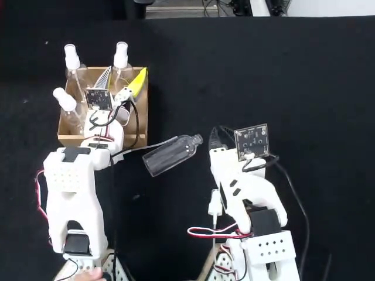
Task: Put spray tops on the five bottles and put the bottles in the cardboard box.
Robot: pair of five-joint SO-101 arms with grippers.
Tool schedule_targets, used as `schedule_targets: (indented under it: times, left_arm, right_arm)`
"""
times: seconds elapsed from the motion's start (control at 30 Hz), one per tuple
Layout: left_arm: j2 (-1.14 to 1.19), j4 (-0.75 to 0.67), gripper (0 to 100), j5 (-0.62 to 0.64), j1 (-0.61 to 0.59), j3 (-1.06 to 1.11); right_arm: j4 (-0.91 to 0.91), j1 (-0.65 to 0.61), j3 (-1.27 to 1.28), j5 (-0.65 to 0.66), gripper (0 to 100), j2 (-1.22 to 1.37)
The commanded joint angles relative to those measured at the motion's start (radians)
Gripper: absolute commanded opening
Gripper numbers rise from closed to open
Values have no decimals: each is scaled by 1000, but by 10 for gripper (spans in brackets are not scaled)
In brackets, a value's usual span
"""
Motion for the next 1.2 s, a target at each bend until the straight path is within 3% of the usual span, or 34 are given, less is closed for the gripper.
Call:
schedule_targets:
  times: [0.0, 0.1, 0.23, 0.47, 0.73, 1.17]
  left_arm:
    - [-178, 3, 318, 6, -5, 73]
    - [-273, 35, 320, 6, -1, 139]
    - [-391, 218, 322, 14, -12, 185]
    - [-600, 393, 318, 9, -4, 262]
    - [-810, 862, 318, 14, -10, 266]
    - [-1192, 1510, 317, 6, -45, 285]
  right_arm:
    - [-29, -5, -10, 2, 11, -25]
    - [-29, -5, -10, 2, 11, -25]
    - [-28, -5, -10, 2, 11, -25]
    - [-28, -5, -8, 2, 11, -25]
    - [-28, -5, -8, 2, 11, -25]
    - [-23, -5, -7, 2, 11, -25]
